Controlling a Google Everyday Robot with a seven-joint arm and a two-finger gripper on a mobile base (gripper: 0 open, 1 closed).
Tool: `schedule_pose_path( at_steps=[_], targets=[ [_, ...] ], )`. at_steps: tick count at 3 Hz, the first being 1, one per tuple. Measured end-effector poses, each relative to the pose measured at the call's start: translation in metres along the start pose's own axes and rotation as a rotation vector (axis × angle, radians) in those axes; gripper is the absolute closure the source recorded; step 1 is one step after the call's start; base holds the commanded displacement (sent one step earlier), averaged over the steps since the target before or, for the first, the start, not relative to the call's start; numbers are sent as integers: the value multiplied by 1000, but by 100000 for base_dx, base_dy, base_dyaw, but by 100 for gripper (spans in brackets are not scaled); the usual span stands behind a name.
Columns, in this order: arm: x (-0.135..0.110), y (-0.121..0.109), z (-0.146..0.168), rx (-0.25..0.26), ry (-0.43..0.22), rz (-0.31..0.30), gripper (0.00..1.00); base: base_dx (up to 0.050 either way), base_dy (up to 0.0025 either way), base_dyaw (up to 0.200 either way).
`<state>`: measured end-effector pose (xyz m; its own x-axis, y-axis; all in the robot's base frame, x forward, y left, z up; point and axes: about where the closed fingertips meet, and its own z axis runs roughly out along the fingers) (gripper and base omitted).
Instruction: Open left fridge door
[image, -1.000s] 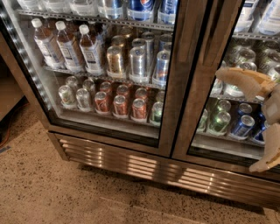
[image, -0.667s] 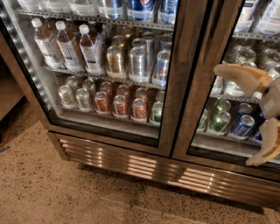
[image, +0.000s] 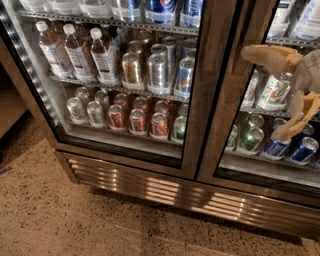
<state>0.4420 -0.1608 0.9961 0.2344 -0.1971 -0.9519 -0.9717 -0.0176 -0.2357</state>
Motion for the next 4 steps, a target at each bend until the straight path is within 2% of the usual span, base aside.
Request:
schedule_pose_path(
  at_steps=[1,2,3,4],
  targets=[
    [0,0,0,0,0,0,0,0,0,0],
    [-1,-4,-3,73,-26,6,0,0,0,0],
    [0,-7,-10,178,-38,2,0,0,0,0],
    [0,-7,-9,177,-37,1,0,0,0,0]
  ],
)
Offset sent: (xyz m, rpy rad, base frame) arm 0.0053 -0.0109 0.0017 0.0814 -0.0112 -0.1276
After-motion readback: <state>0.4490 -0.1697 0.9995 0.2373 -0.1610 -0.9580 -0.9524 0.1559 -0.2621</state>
